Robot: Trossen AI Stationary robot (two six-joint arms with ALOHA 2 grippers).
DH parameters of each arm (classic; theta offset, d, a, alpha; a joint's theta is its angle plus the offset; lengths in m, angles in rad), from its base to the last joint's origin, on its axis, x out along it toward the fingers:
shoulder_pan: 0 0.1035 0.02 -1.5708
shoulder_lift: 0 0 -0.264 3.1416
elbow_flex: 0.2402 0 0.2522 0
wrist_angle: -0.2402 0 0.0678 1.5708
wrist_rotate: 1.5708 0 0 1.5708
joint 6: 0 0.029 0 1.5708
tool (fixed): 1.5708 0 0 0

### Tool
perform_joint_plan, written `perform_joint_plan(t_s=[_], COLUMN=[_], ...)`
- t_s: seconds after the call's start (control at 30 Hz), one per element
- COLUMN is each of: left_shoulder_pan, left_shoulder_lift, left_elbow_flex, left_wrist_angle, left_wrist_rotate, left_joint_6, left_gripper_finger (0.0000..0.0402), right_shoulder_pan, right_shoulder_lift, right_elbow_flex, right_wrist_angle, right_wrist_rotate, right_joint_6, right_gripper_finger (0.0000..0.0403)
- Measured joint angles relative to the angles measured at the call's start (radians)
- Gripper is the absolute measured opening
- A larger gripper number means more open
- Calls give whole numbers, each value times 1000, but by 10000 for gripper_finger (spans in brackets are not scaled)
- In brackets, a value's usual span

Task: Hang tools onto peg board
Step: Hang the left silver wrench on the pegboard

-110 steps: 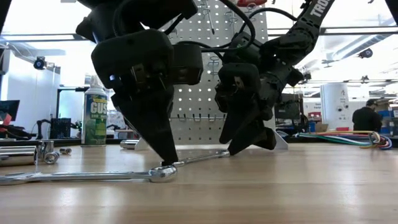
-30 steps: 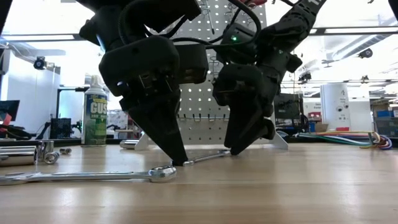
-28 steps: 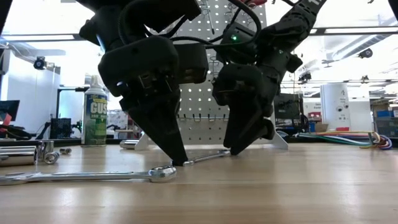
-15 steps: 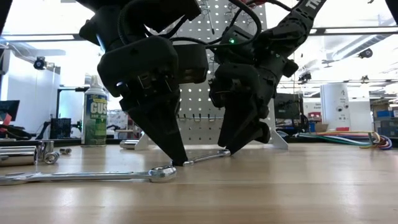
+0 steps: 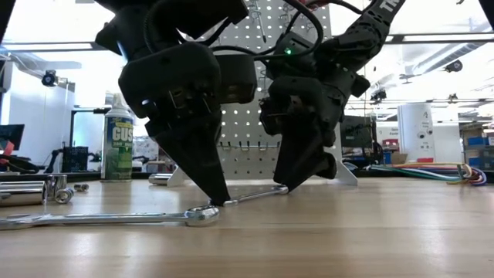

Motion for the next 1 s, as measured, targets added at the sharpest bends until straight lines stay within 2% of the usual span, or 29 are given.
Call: perform_joint_plan(t_s=[0.23, 0.6, 0.77, 1.0], left_shoulder_pan=[0, 0, 0, 1], left_shoulder_lift=[0, -2, -2, -2], left_elbow_flex=[-1, -1, -1, -3], left_wrist_angle=[1, 2, 3, 9], left_wrist_rotate=[0, -5, -5, -22], left_joint_6=[-1, -5, -4, -12], left_gripper_finger=[0, 0, 0, 0], right_shoulder_pan=[14, 38, 43, 67], right_shoulder_lift=[-3, -7, -12, -12], right_elbow_flex=[10, 42, 54, 70], right_wrist_angle=[-20, -15, -24, -31], right_wrist_rotate=[-28, -67, -92, -133], right_joint_6=[11, 33, 30, -5], right_gripper_finger=[120, 98, 75, 15])
